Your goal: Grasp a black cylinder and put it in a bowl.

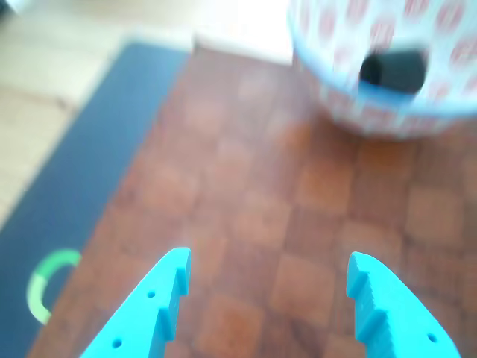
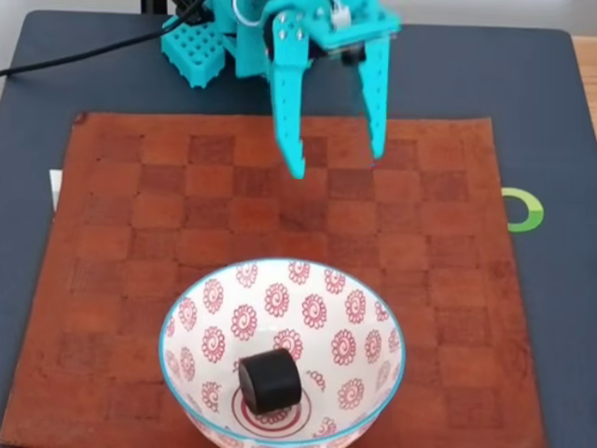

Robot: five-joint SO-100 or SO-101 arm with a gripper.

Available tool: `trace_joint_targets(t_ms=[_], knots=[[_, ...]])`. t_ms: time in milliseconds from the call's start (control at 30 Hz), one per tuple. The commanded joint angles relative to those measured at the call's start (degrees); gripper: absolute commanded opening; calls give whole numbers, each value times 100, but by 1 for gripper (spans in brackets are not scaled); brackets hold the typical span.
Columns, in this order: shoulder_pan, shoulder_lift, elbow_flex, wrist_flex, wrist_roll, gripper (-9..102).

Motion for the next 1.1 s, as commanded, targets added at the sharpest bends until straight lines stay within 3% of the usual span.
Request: trace_joint_targets(t_ms=[0, 1067], knots=[[9, 343, -9, 0, 18, 26], [70, 290, -18, -9, 9, 27]])
